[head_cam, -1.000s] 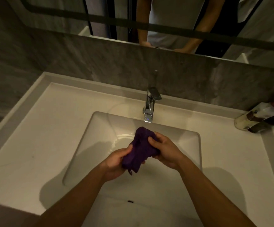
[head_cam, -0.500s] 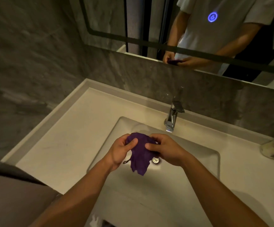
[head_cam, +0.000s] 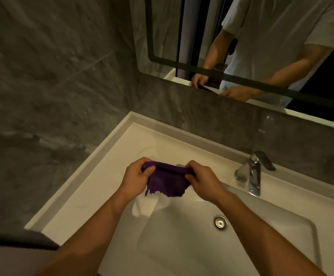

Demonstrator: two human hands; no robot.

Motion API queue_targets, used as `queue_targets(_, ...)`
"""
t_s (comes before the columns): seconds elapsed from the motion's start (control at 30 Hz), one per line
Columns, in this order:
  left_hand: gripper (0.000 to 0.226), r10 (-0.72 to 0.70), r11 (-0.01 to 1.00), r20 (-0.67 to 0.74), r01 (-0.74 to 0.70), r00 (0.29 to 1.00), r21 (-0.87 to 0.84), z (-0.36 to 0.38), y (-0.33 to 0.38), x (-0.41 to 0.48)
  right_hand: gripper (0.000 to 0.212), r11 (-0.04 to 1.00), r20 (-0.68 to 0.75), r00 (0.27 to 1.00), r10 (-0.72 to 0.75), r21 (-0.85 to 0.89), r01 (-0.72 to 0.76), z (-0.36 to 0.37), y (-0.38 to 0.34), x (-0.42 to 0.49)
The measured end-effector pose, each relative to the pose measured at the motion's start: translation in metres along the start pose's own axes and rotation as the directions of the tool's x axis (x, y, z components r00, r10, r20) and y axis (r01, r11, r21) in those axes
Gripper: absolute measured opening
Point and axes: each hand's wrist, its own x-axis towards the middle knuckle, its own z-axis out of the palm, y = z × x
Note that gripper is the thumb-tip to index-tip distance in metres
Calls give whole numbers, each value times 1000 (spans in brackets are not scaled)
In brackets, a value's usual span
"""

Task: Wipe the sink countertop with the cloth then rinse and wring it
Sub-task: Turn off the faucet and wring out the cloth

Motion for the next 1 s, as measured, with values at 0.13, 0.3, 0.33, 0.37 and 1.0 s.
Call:
queue_targets(0.13,14,7,999,-38,-6,999,41,-40,-19,48,12,998,-3,999,37,51,-36,31,-34,51)
queue_targets(0.3,9,-40,994,-72,47,997,98,-73,-43,109,14,934,-3,983,183,314,-173,65,-63,119)
queue_targets(0.33,9,-33,992,-66,40,997,118,-77,-46,122,13,900,14,975,222,382,-211,71,-65,132)
queue_targets(0.37,10,-16,989,-55,24,998,146,-81,-49,135,13,873,26,966,257,422,-243,77,-66,145)
queue_targets(1.0,73,108,544,214,-238,971,805,-37,-114,194,64,913,-149,986,70,-389,-124,144,-37,214)
